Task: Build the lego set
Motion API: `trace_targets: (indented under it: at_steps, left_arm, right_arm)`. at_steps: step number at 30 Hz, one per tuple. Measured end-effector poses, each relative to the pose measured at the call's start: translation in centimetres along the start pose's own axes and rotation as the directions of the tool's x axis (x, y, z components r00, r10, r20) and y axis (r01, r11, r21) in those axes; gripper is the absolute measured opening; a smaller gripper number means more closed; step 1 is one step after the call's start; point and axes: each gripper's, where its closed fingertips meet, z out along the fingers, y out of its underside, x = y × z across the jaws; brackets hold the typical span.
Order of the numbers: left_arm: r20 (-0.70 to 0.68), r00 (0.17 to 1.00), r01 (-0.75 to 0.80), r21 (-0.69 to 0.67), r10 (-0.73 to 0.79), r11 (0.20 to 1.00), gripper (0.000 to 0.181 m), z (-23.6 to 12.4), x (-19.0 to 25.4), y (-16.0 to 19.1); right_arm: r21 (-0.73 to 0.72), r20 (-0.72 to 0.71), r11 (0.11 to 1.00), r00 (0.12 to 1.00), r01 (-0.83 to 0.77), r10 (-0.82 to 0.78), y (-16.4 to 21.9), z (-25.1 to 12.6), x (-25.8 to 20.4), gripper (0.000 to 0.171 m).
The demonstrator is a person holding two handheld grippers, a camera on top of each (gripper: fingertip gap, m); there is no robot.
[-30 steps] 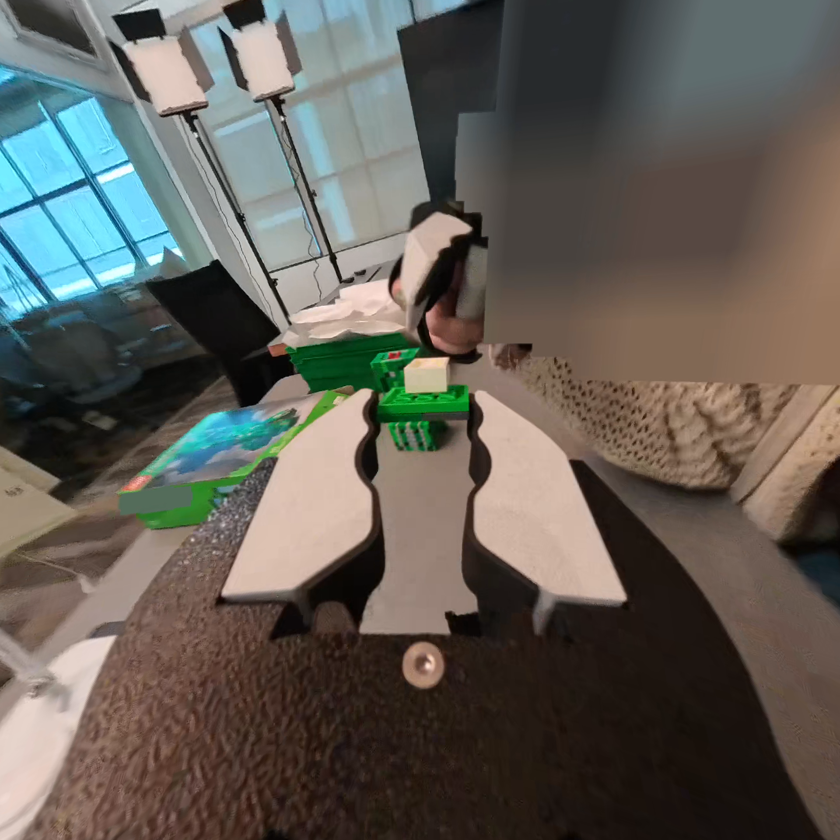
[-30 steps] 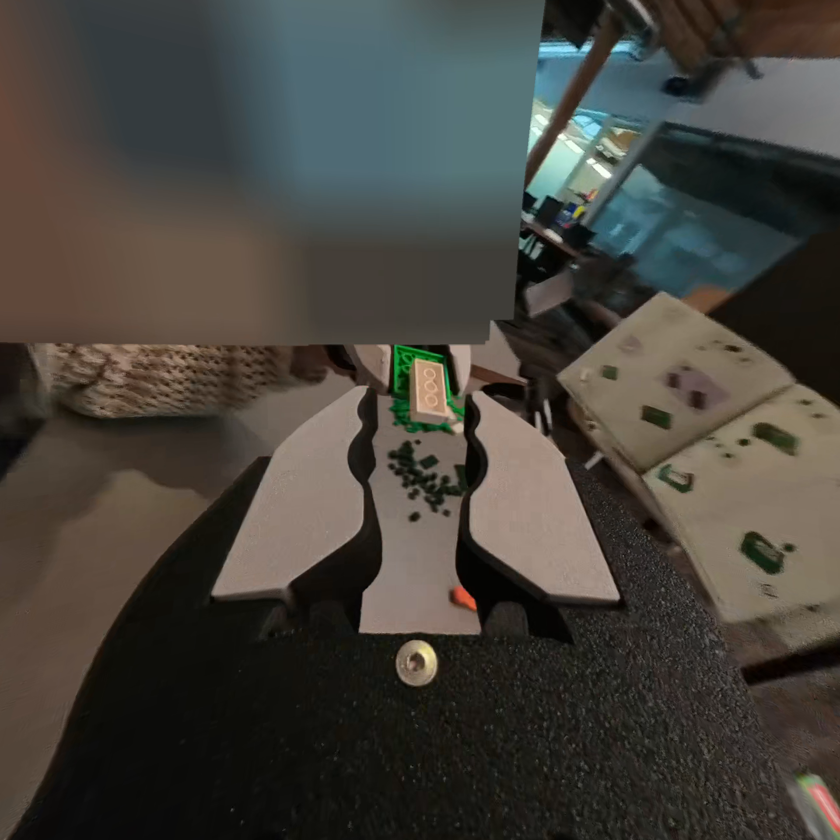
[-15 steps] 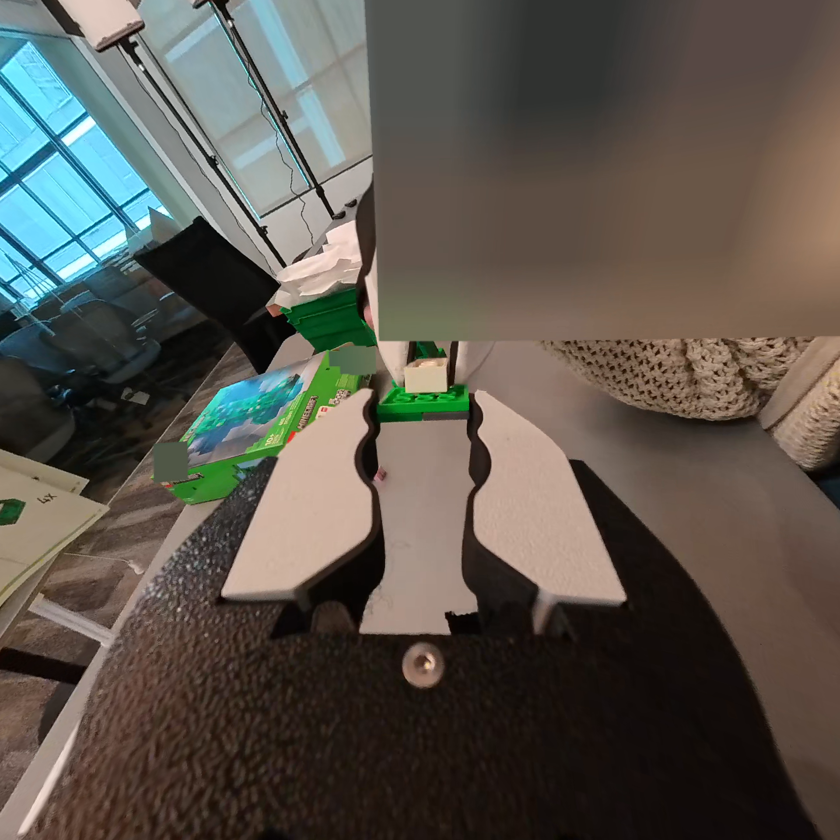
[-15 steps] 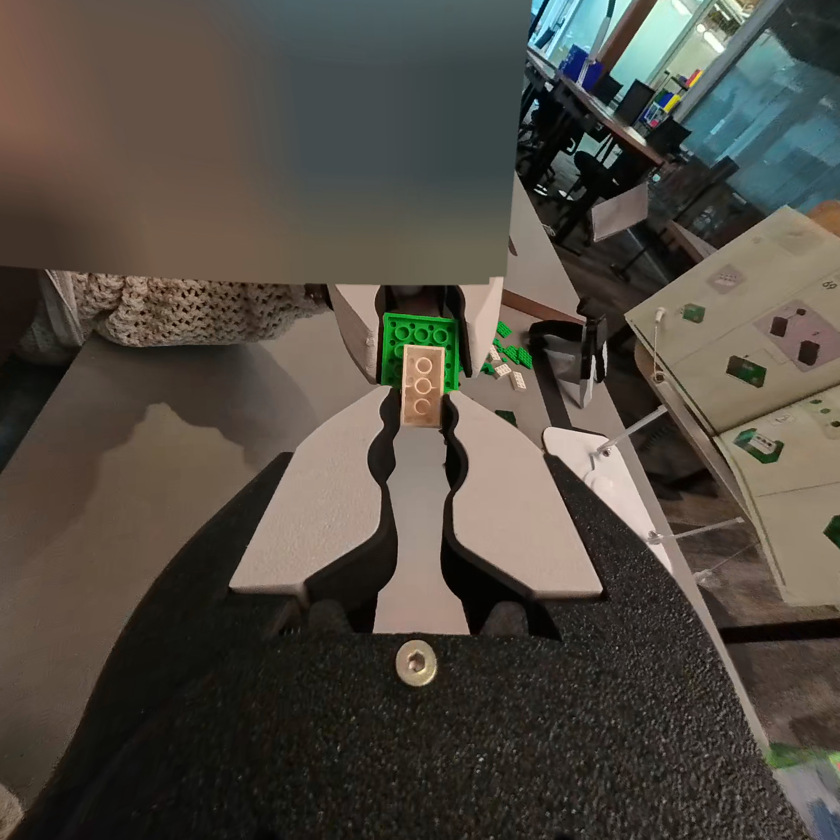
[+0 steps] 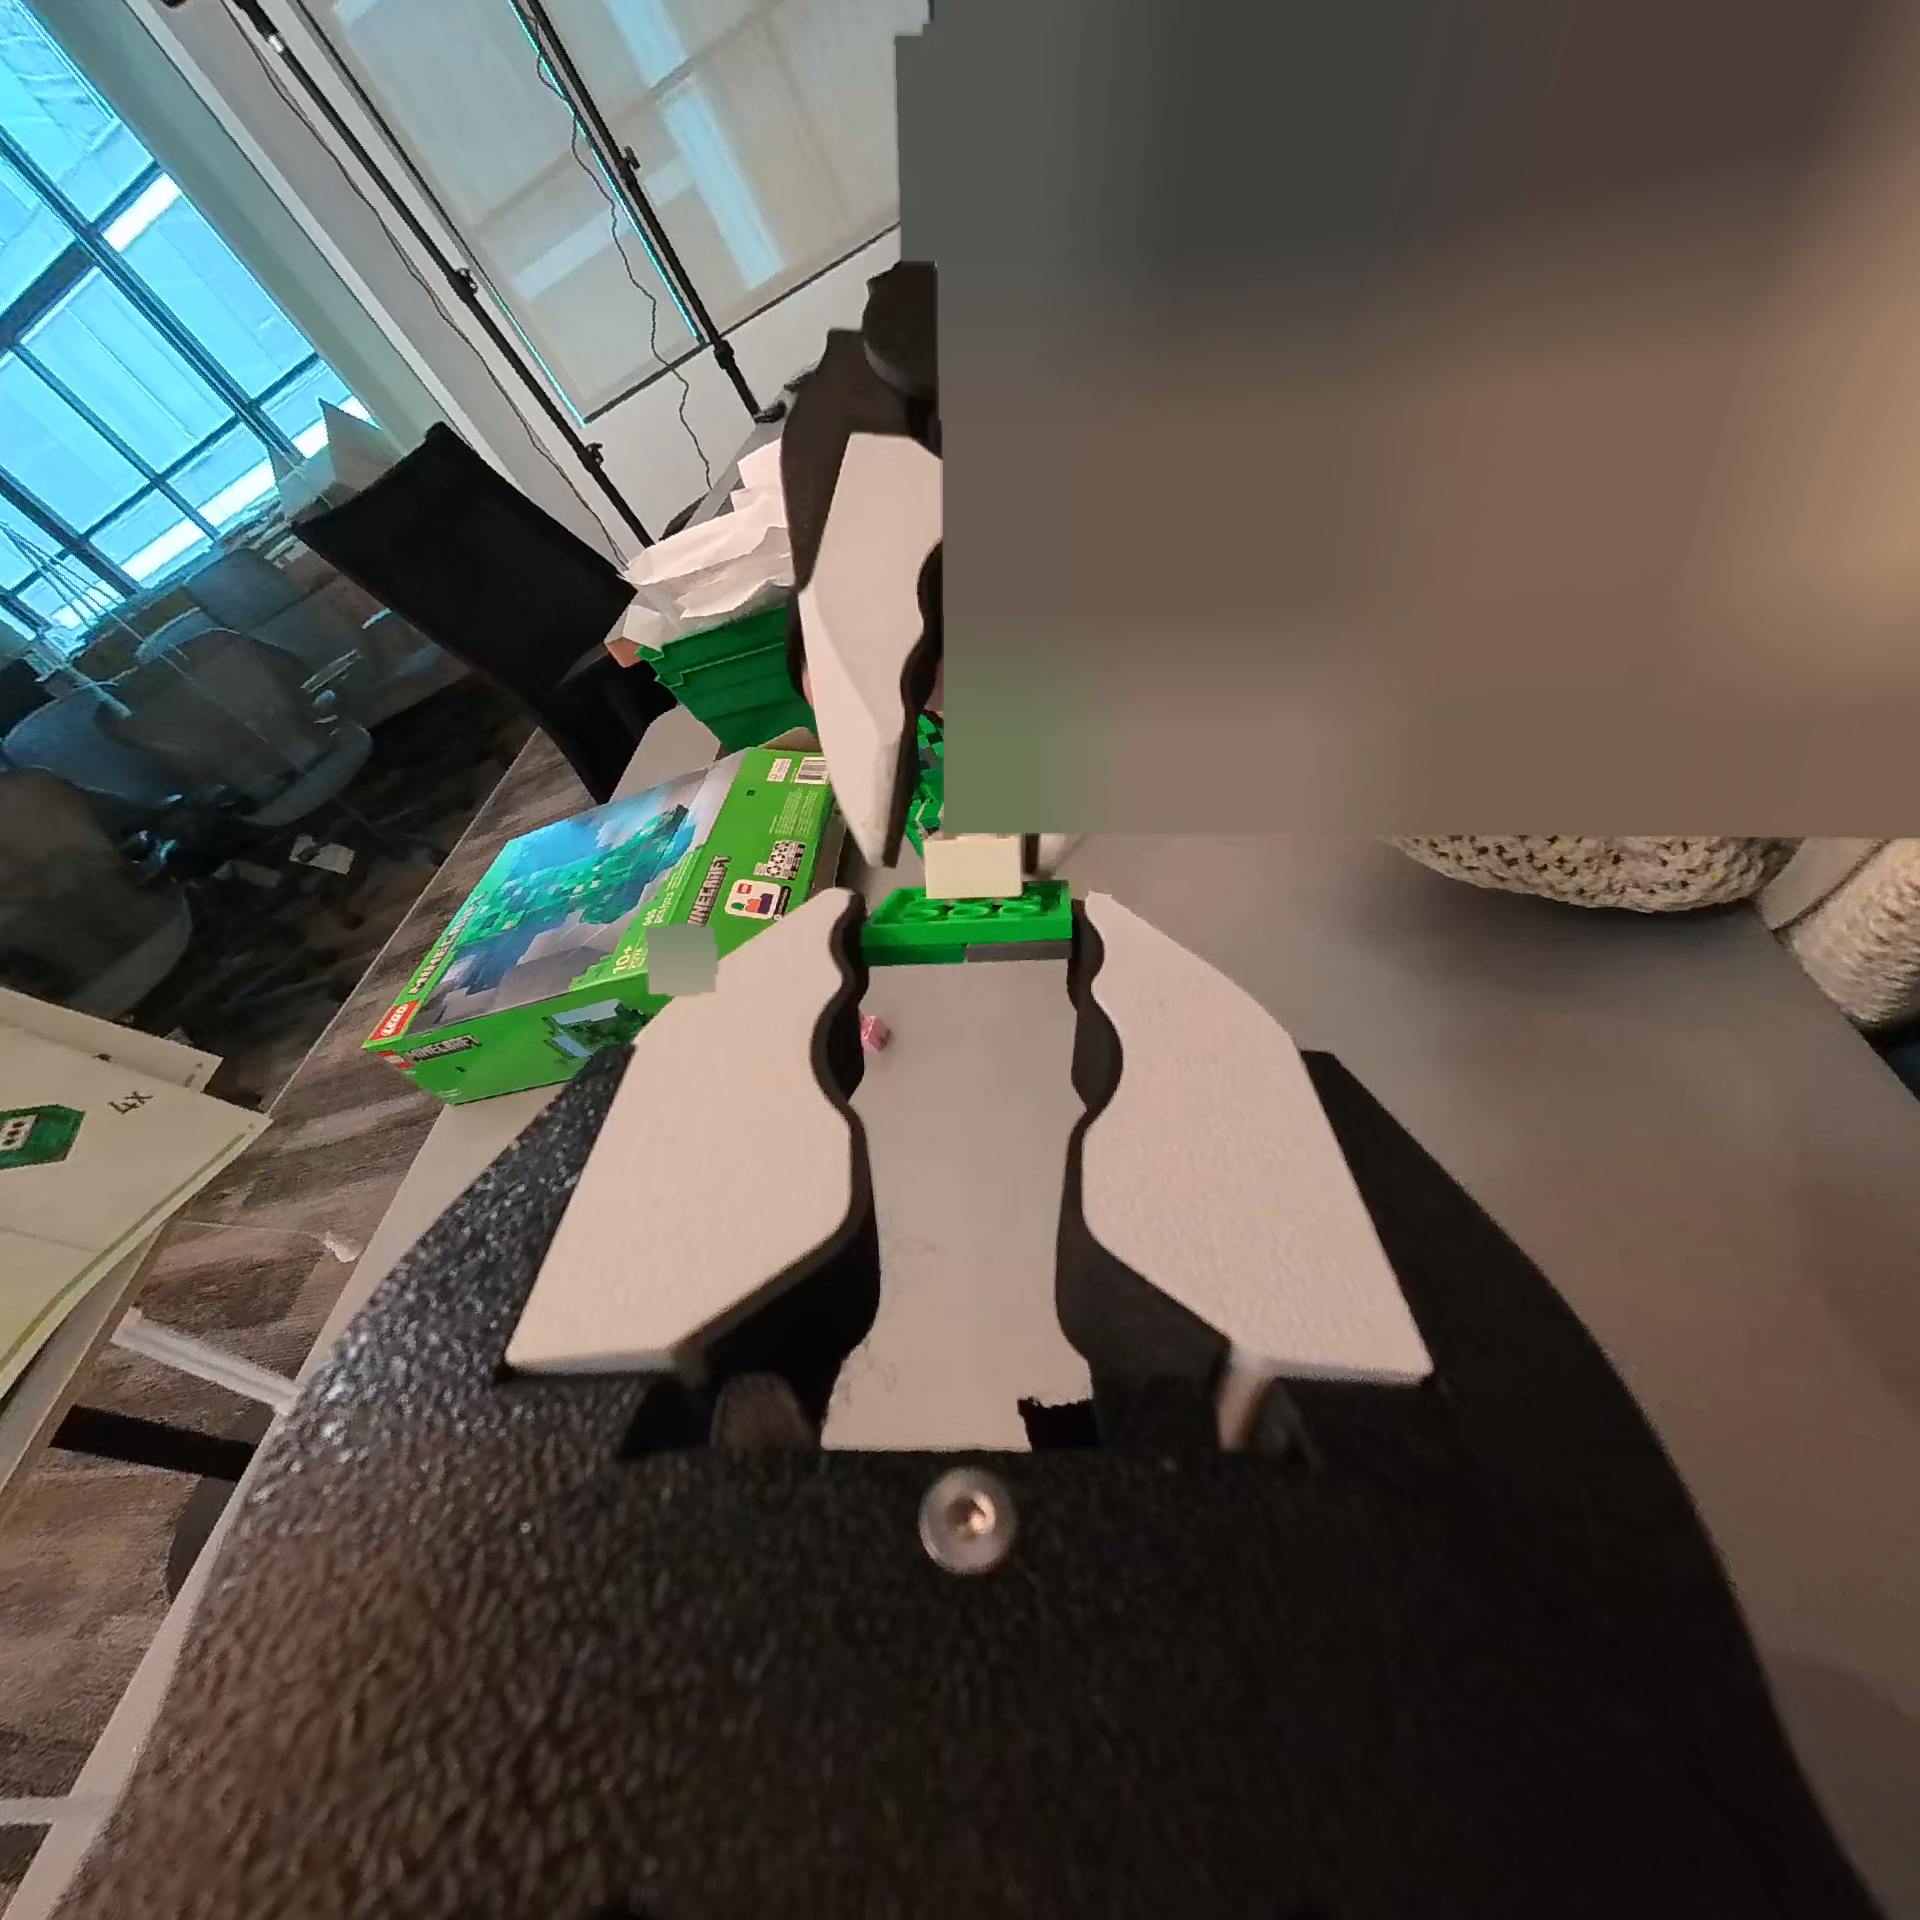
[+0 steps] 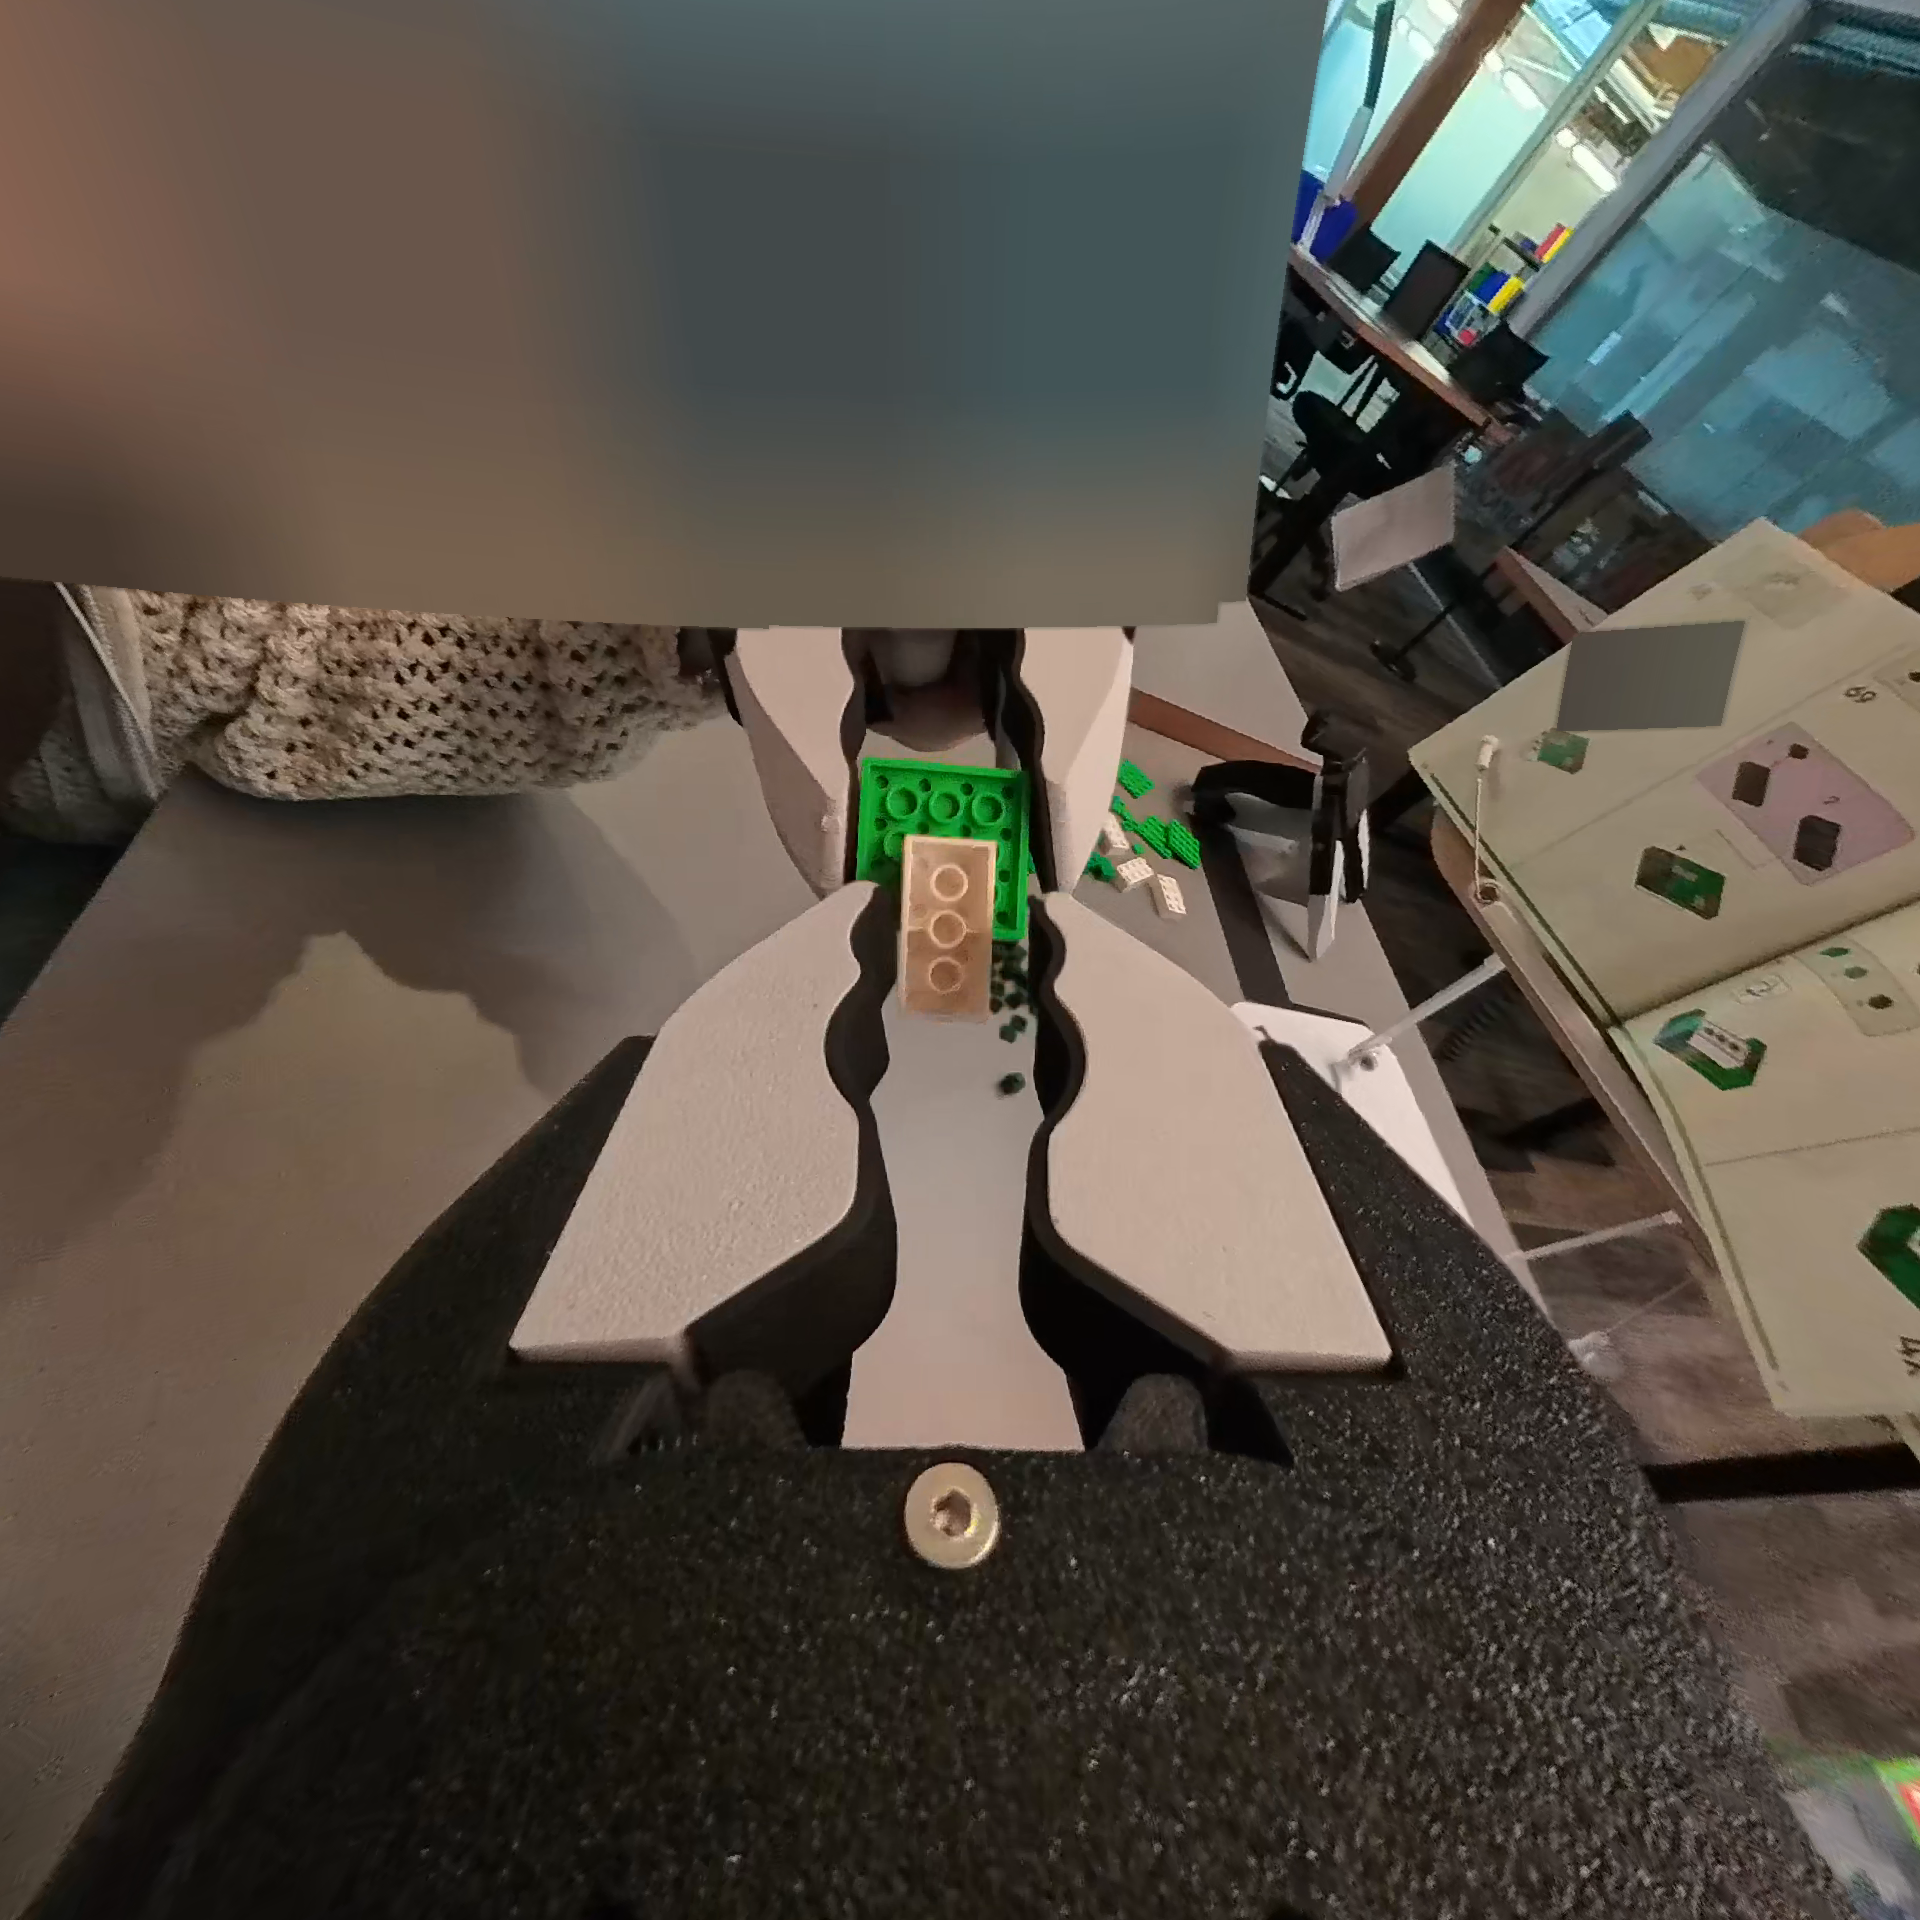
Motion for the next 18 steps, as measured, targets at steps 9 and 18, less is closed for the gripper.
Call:
trace_targets:
  at_steps: [9,18]
  left_arm:
    - [-0.011,1.000,0.007,0.028,-0.007,1.000,0.037,-0.2,0.1,-0.5]
    - [-0.019,0.999,0.050,0.100,-0.049,0.994,0.037,-0.9,0.1,-1.8]
  right_arm:
    - [-0.008,0.025,1.000,0.999,0.021,-0.021,-0.3,0.2,-0.5,0.017]
    - [0.209,0.217,0.953,0.961,-0.218,0.173,-1.9,0.1,-0.4,0.016]
